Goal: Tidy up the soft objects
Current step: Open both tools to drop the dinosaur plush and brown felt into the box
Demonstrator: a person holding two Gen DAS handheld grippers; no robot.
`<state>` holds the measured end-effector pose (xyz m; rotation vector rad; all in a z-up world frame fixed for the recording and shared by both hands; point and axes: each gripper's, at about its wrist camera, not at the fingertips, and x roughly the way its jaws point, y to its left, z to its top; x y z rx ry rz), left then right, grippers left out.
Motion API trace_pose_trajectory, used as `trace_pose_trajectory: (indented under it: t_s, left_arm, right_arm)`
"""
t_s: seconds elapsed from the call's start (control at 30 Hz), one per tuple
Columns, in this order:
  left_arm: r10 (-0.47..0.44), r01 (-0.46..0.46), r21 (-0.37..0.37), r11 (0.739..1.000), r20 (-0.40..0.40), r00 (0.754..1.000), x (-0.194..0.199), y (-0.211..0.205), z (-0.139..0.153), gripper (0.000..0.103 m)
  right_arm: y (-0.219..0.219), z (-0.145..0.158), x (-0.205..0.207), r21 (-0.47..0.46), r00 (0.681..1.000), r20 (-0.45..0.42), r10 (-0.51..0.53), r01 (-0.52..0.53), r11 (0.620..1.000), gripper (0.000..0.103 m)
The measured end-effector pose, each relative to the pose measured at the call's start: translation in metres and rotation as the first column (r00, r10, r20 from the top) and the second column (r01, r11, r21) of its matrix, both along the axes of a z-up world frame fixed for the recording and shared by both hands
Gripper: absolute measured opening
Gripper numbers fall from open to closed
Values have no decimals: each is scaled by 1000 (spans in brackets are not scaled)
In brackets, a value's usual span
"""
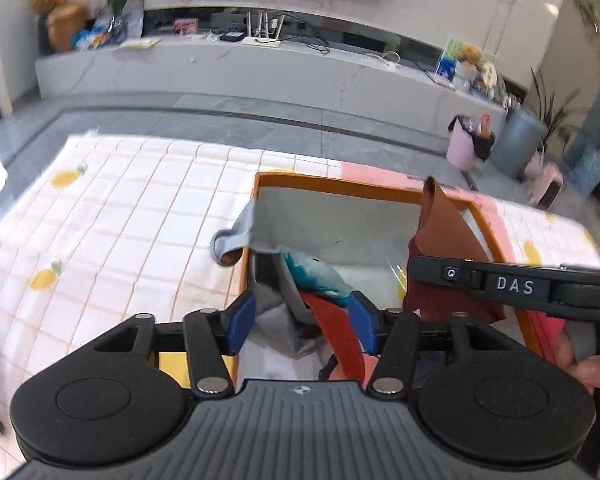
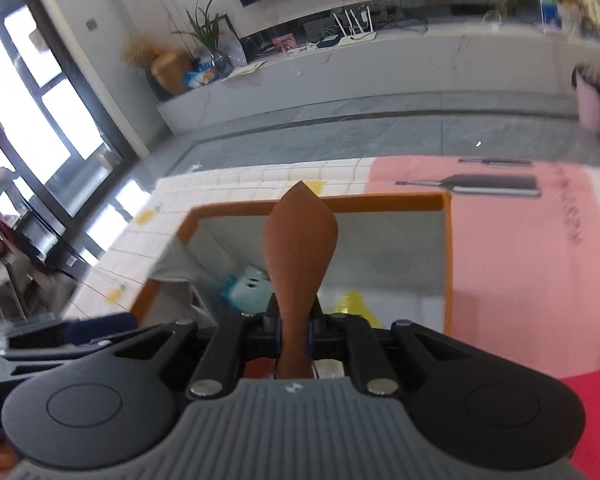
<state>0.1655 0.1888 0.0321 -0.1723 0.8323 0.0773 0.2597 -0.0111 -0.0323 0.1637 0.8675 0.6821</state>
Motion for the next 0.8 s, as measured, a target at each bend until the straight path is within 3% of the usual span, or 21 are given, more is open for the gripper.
trace_pose_trajectory:
  t_s: [0.17, 0.2, 0.23, 0.3, 0.47, 0.53, 0.6, 0.7, 0.8]
  left_arm:
    - [28, -28, -155, 988, -3, 1000, -9, 23, 1, 61]
    - [27, -28, -165, 986, -5, 1000, -10, 24, 1, 61]
    - [23, -23, -167, 986, -5, 1000, -12, 26, 0, 61]
    - [10, -11, -148, 989, -7, 1000, -12, 24, 0, 61]
    - [-13, 8, -88, 996, -52, 999, -13, 10, -4, 61]
    - [-23, 18, -79, 997, -56, 998, -16, 8, -6, 61]
    - [-24, 18, -79, 997, -65, 998, -19, 7, -7, 61]
    - [-23, 18, -75, 997, -66, 998, -24, 7, -8, 62]
    - [-26, 22, -67, 998, -67, 997, -27, 7, -8, 62]
  right_arm:
    - [14, -3, -1, -45, 1000, -16, 23, -23, 999, 11]
    - [18, -5, -1, -69, 1000, -19, 21, -22, 997, 16]
    - [22, -7, -2, -106, 1000, -12, 9, -11, 994, 25]
    - [27, -10, -3, -166, 1000, 12, -2, 4, 986, 25]
    - [33, -11, -8, -208, 1000, -7, 1, -3, 978, 37]
    - [34, -9, -11, -224, 1000, -2, 10, -10, 974, 47]
    - [35, -4, -14, -229, 1000, 11, 16, -13, 973, 53]
    - [31, 8, -17, -194, 999, 53, -11, 21, 981, 73]
    - [25, 16, -16, -161, 999, 38, -39, 45, 986, 81]
